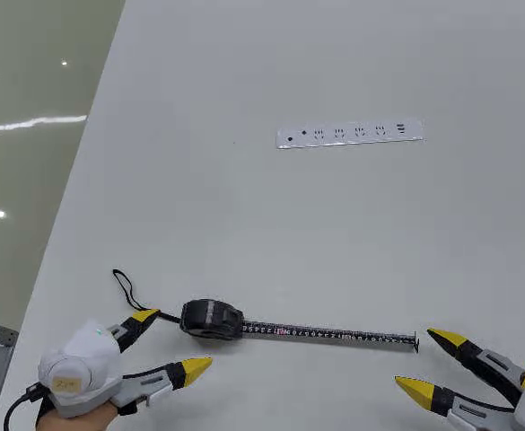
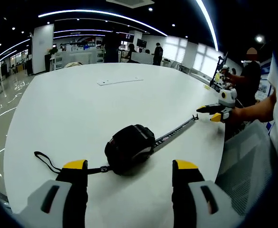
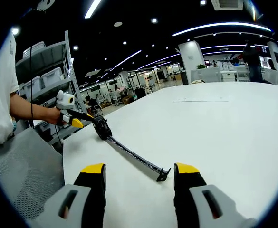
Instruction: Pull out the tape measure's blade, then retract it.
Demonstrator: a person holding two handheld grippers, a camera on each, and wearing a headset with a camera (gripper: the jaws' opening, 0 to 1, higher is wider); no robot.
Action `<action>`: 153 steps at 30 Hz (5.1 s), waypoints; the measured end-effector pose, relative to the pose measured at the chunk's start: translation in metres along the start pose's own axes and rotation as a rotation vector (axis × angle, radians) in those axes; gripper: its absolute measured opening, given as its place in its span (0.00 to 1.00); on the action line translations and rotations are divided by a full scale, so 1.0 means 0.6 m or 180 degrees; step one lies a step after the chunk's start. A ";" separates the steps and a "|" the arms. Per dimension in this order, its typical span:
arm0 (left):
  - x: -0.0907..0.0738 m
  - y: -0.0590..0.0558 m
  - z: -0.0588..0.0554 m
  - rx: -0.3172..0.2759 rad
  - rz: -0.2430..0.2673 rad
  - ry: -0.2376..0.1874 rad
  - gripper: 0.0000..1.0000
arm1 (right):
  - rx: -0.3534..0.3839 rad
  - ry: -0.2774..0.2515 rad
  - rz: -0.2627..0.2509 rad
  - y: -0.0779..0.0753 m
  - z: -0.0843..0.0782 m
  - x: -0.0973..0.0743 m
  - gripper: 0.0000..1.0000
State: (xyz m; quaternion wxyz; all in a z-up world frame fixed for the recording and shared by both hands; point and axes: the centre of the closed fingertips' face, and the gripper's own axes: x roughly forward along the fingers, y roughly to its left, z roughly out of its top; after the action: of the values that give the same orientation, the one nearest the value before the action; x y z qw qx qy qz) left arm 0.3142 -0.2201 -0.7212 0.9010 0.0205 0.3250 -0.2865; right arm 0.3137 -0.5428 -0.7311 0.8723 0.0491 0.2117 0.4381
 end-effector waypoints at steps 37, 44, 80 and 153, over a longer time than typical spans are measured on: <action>-0.074 -0.031 -0.054 -0.0348 0.0236 -0.0069 0.75 | 0.0064 -0.0052 -0.0234 0.047 -0.005 -0.052 0.60; -0.074 -0.031 -0.056 -0.0344 0.0236 -0.0056 0.75 | 0.0062 -0.0054 -0.0237 0.046 -0.005 -0.053 0.60; -0.092 -0.045 -0.053 -0.0274 0.0178 -0.0191 0.75 | -0.0112 -0.0094 -0.0358 0.076 0.012 -0.075 0.63; -0.021 -0.058 0.002 -0.0368 0.0293 -0.0053 0.91 | -0.0289 -0.0149 -0.0341 0.050 0.032 -0.047 0.59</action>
State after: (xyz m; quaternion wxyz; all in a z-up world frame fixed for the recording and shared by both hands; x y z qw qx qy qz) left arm 0.2887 -0.2430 -0.7079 0.9156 -0.0189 0.3322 -0.2257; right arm 0.2847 -0.5447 -0.6963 0.9005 0.0084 0.1735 0.3987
